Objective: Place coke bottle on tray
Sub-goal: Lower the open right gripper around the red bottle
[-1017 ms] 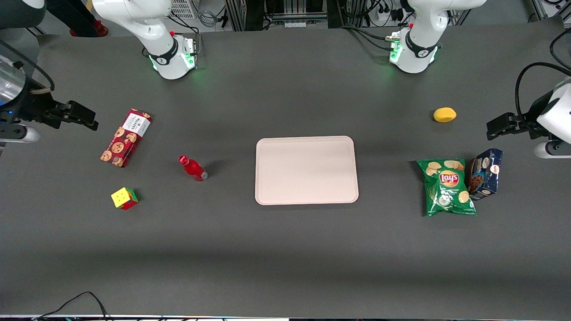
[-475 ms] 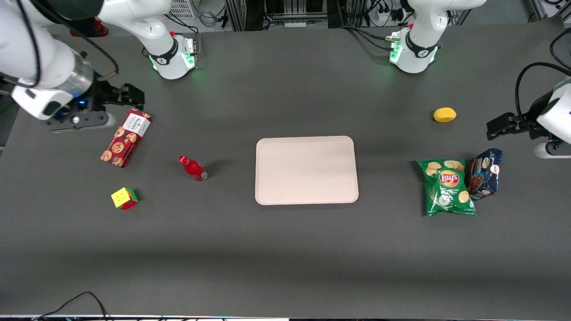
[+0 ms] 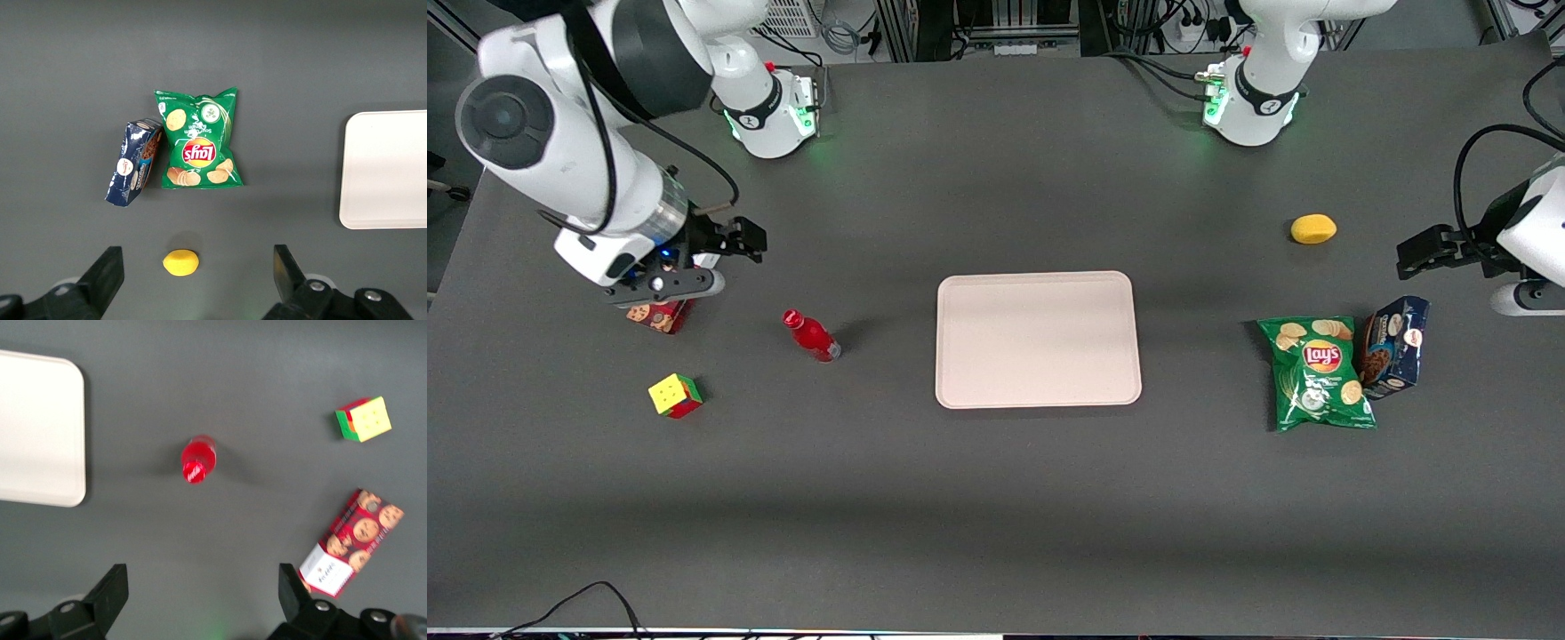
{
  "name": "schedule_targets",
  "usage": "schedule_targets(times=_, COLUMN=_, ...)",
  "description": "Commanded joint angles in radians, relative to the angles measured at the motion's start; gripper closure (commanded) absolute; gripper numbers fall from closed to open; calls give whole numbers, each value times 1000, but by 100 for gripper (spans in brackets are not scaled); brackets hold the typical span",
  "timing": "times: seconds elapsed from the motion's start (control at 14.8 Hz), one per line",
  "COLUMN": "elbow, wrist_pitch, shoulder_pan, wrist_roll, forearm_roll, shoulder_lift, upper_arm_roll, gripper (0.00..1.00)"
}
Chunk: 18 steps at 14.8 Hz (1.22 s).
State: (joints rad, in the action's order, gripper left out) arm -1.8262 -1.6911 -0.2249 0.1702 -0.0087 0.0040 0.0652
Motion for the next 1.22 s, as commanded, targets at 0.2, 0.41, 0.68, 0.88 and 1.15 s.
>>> schedule_targets(times=0.2, elbow=-344, wrist_pitch=-433, shoulder_pan=-10, wrist_roll=2, forearm_roll=12, shoulder_lift=-78, upper_arm_roll=-5, gripper=0)
schedule_targets(times=0.41, elbow=-441, wrist_pitch=-617, shoulder_pan=-10, wrist_roll=2, forearm_roll=10, shoulder_lift=-64, upper_arm_roll=-1, gripper=0)
schedule_targets(times=0.68, elbow=-465, wrist_pitch=-720, shoulder_pan=-11, wrist_roll=9, forearm_roll=10, shoulder_lift=-12, upper_arm_roll=2, gripper=0)
schedule_targets(times=0.88, elbow=-534, wrist_pitch=-855, shoulder_pan=-11, wrist_roll=9, forearm_roll=10, shoulder_lift=5, upper_arm_roll=5, gripper=0)
schedule_targets(times=1.15, elbow=-533, wrist_pitch=-868, shoulder_pan=-13, wrist_roll=8, forearm_roll=10, shoulder_lift=56, upper_arm_roll=5, gripper=0)
